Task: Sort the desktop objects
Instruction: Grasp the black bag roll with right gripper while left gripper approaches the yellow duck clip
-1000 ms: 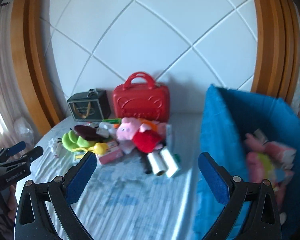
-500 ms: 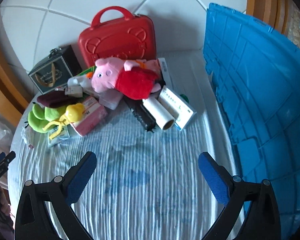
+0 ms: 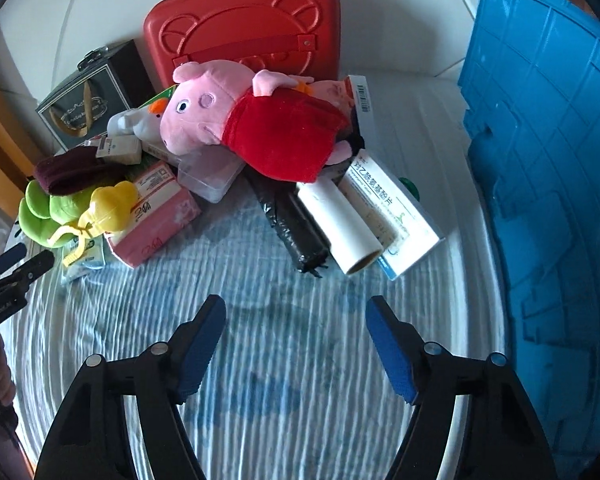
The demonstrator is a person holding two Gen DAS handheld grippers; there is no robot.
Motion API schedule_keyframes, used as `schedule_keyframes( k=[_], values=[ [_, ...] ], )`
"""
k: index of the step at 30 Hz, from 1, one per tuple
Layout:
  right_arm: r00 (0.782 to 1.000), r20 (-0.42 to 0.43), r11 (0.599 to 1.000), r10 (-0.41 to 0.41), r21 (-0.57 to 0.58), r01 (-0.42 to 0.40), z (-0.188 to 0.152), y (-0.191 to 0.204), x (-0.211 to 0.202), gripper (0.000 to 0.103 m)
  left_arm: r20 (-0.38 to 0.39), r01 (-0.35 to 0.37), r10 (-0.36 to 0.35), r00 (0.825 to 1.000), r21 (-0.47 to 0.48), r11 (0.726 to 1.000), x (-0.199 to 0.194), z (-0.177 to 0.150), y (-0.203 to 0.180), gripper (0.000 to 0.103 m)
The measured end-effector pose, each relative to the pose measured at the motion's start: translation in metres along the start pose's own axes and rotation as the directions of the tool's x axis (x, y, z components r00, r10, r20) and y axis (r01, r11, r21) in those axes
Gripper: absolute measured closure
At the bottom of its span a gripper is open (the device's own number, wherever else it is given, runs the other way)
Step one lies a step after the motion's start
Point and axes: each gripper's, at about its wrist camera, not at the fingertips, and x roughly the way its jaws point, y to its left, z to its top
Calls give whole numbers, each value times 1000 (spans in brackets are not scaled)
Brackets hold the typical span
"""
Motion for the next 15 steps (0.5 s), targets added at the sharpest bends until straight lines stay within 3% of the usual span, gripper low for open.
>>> schedule_keyframes(
  k=[7, 15],
  values=[
    [999, -30, 999, 30, -25, -31, 29, -2, 38, 29, -33, -34, 37, 999, 90, 995, 45, 34, -30, 23],
    [995, -93, 999, 39, -31, -42, 47, -2, 92, 29, -45, -97, 104, 994, 134, 986, 82, 45, -42, 23]
  ],
)
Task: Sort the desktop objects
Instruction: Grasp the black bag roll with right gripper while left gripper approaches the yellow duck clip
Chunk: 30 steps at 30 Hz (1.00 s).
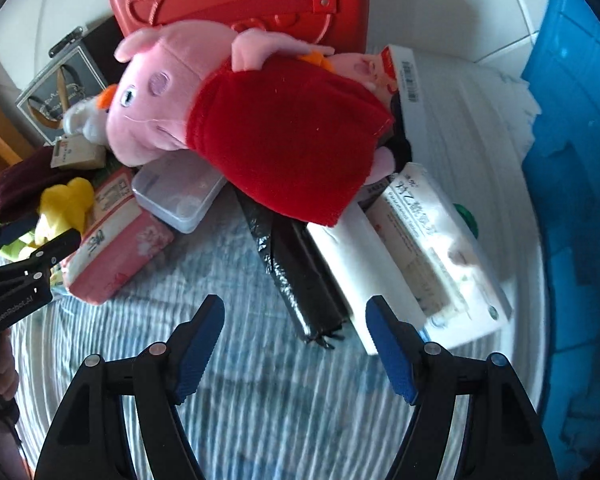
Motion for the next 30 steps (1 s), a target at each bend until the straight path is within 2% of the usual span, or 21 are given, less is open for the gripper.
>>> schedule_keyframes(
  k=[1, 2, 5, 7, 9, 12, 15, 16, 17, 18, 19, 20, 26, 30],
  values=[
    [1000, -8, 1000, -2, -2, 2, 2, 0, 6, 29, -3, -10, 10, 1000, -1, 1000, 4, 1, -2, 23],
    [1000, 5, 1000, -10, -12, 10, 3, 2, 7, 25, -5, -6, 6, 1000, -16, 1000, 5, 1, -2, 23],
    [1000, 1, 999, 0, -33, 0, 9, 10, 13, 24, -19, 9, -11, 1000, -69, 998, 2, 1, 3, 26],
    [999, -47, 999, 5, -39, -7, 7, 17, 24, 30, -26, 23, -25, 999, -83, 996, -2, -6, 4, 27],
    [998, -26, 995, -65, -75, 62, 2, 25, 24, 41, -34, 64, -68, 997, -119, 991, -7, -14, 9, 34],
    [999, -24, 998, -39, -50, 38, 1, 20, 21, 45, -28, 82, -87, 996, -154, 985, -9, -18, 17, 35],
    [998, -59, 999, -34, -38, 32, 8, 16, 36, 44, -52, 92, -102, 993, -176, 980, 3, -12, 17, 34],
    [996, -84, 1000, -26, -19, 25, 8, 14, 43, 46, -57, 104, -117, 992, -189, 976, 6, -10, 18, 34],
    [994, -104, 1000, -15, 6, 16, 6, 12, 47, 55, -60, 111, -125, 990, -201, 973, 6, -10, 19, 36],
    [996, -88, 1000, -13, 8, 14, 3, 13, 44, 63, -57, 116, -130, 990, -202, 972, 4, -11, 20, 38],
    [995, -99, 1000, 25, 17, -23, -2, 14, 41, 65, -55, 114, -127, 990, -197, 974, 1, -13, 20, 43],
    [993, -102, 998, 53, 21, -51, -8, 16, 38, 68, -58, 117, -131, 990, -200, 973, 0, -18, 20, 43],
    [987, -139, 997, 80, -11, -82, -56, 29, 18, 68, -59, 114, -133, 989, -249, 962, -16, -51, 32, 43],
    [987, -146, 997, 70, -14, -73, -65, 33, 12, 65, -80, 115, -142, 987, -276, 954, -16, -71, 38, 43]
  ],
)
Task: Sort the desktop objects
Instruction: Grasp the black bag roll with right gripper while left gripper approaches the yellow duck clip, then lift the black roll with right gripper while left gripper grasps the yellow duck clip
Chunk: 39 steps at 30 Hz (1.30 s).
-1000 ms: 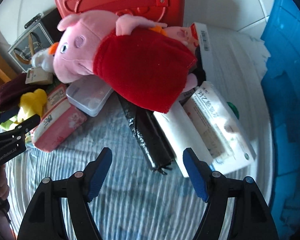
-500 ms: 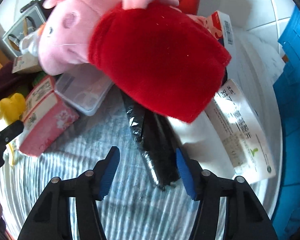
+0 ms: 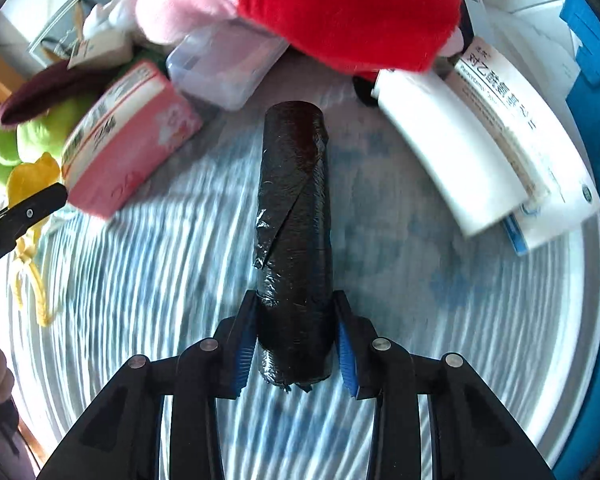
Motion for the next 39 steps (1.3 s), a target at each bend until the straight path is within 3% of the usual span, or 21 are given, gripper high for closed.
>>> schedule_keyframes(
  k=[2, 7, 13, 16, 18, 21, 27, 32, 36, 39],
  values=[
    [1000, 11, 1000, -12, 3, 12, 2, 1, -3, 56, -21, -19, 18, 1000, -12, 1000, 5, -5, 6, 43],
    [998, 42, 999, -42, -13, 43, 18, 10, -11, 47, -51, -47, 47, 998, -4, 999, 16, -8, 13, 43],
    [997, 32, 997, -76, -15, 77, 35, 16, -4, 45, -117, -54, 56, 992, 19, 998, 33, -13, 14, 43],
    [996, 24, 996, -86, -15, 86, 39, 19, 2, 53, -93, -60, 65, 994, 60, 996, 32, -14, 9, 52],
    [994, 37, 994, -100, -38, 102, 40, 24, 2, 66, -85, -69, 75, 994, 70, 995, 30, -16, 6, 52],
    [994, 47, 994, -98, -39, 100, 34, 30, -2, 68, -68, -50, 55, 996, 85, 995, 21, -23, 3, 53],
    [993, 115, 999, -33, -36, 38, 5, 45, -42, 68, 61, -28, 23, 998, 91, 995, -39, -32, -5, 53],
    [970, 244, 999, -2, -46, 14, -18, 61, -107, 68, 185, -14, -5, 983, 102, 995, -102, -43, -30, 53],
    [938, 346, 998, 11, -63, 11, -14, 50, -163, 68, 296, -2, -34, 955, 120, 993, -151, -39, -29, 54],
    [908, 418, 998, 11, -66, 19, -32, 61, -188, 68, 383, -3, -54, 922, 147, 989, -188, -47, -35, 55]
  ],
)
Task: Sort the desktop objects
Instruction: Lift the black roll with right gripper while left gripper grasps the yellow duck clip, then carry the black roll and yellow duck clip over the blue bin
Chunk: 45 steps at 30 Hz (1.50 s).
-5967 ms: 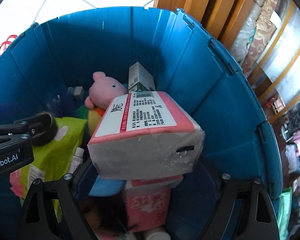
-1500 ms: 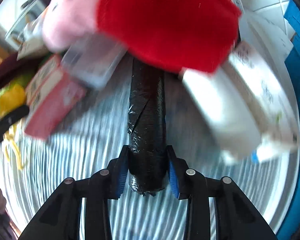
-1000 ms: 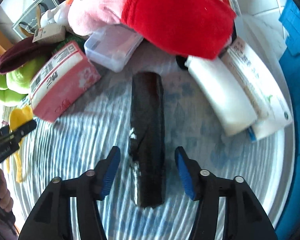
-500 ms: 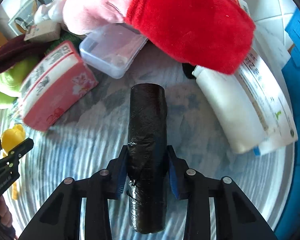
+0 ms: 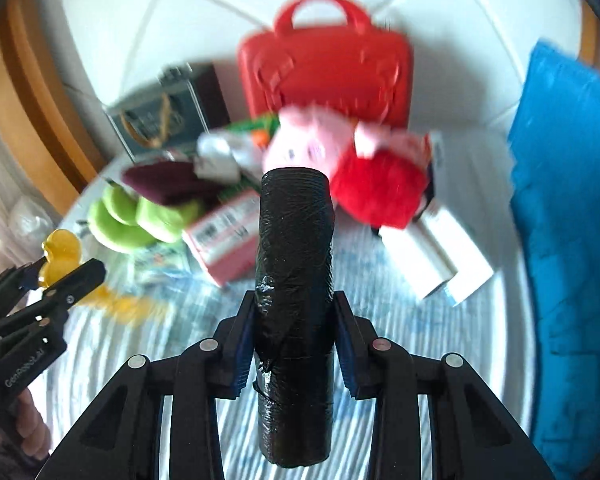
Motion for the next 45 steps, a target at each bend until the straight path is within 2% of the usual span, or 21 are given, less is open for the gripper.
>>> schedule_keyframes(
  k=[5, 9, 17, 21, 26, 28, 30, 32, 33, 37, 41, 43, 45],
  values=[
    [992, 115, 999, -44, 2, 44, -4, 11, -71, 68, 124, 29, -35, 992, 46, 999, -61, 15, -21, 56],
    [980, 181, 996, -88, 12, 87, -3, 9, -114, 68, 193, 57, -71, 979, 78, 995, -92, 24, -41, 56],
    [942, 292, 987, -162, 55, 153, 6, -30, -183, 68, 304, 91, -131, 944, 142, 986, -134, 58, -113, 56],
    [911, 359, 979, -201, 79, 185, 14, -76, -226, 68, 373, 94, -154, 915, 176, 980, -154, 80, -174, 56],
    [867, 433, 969, -247, 86, 233, 22, -162, -281, 68, 474, 125, -197, 858, 178, 976, -190, 114, -274, 56],
    [857, 441, 963, -266, 90, 252, 23, -201, -299, 68, 496, 142, -215, 841, 181, 973, -202, 125, -324, 56],
    [859, 430, 960, -277, 99, 261, 22, -247, -311, 68, 493, 163, -235, 838, 185, 969, -208, 135, -367, 56],
    [865, 410, 957, -289, 102, 271, 20, -285, -316, 68, 479, 184, -253, 840, 187, 965, -208, 143, -412, 56],
    [869, 394, 954, -301, 107, 281, 18, -306, -318, 68, 461, 198, -266, 847, 190, 962, -206, 147, -434, 56],
    [894, 310, 945, -324, 146, 292, 15, -378, -306, 68, 347, 214, -282, 895, 221, 952, -178, 151, -514, 56],
    [920, 205, 938, -333, 169, 302, 16, -433, -271, 68, 183, 228, -273, 945, 233, 945, -125, 142, -559, 56],
    [932, 153, 938, -329, 164, 305, 14, -451, -251, 68, 102, 215, -246, 964, 247, 945, -98, 134, -573, 56],
    [946, 99, 943, -308, 159, 291, 11, -464, -230, 68, 6, 219, -227, 974, 238, 946, -75, 129, -583, 56]
  ],
)
